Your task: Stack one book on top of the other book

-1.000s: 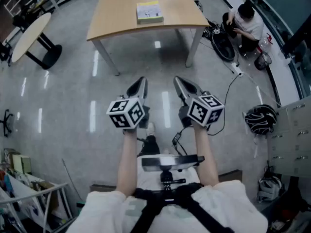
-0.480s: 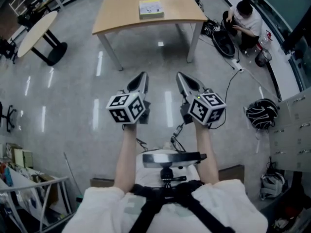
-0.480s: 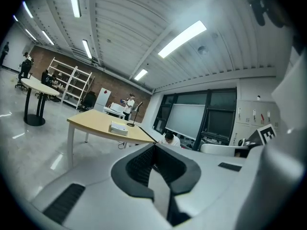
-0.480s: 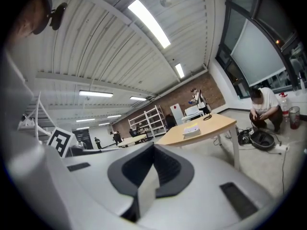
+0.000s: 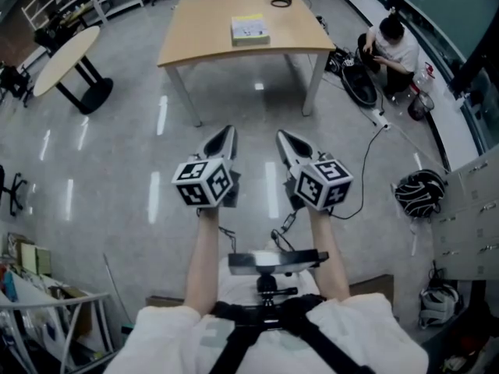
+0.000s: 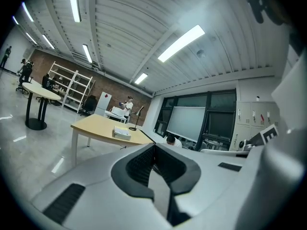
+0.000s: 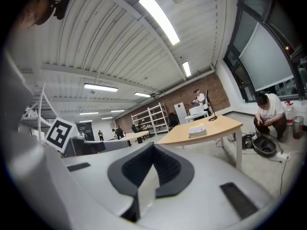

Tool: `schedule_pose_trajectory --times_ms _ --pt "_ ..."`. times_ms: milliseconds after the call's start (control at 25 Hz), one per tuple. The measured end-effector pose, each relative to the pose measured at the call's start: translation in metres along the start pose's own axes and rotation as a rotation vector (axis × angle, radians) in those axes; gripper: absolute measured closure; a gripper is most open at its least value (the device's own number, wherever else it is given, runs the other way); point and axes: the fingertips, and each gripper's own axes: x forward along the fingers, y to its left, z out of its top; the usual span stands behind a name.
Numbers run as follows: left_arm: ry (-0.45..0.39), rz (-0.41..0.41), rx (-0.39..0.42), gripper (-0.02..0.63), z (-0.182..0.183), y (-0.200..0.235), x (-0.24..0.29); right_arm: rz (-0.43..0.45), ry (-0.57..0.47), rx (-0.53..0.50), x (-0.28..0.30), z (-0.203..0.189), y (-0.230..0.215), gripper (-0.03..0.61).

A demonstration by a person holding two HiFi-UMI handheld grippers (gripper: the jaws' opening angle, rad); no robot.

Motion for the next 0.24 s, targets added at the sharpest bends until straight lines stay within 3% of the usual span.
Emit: schedule_pose_trajectory --times_ms 240 --pt "-0.007 -0.053 0.043 0.597 0.0078 -0.0015 -0.0117 -0.007 0.006 -0.016 0.0066 0.0027 0.0118 0.581"
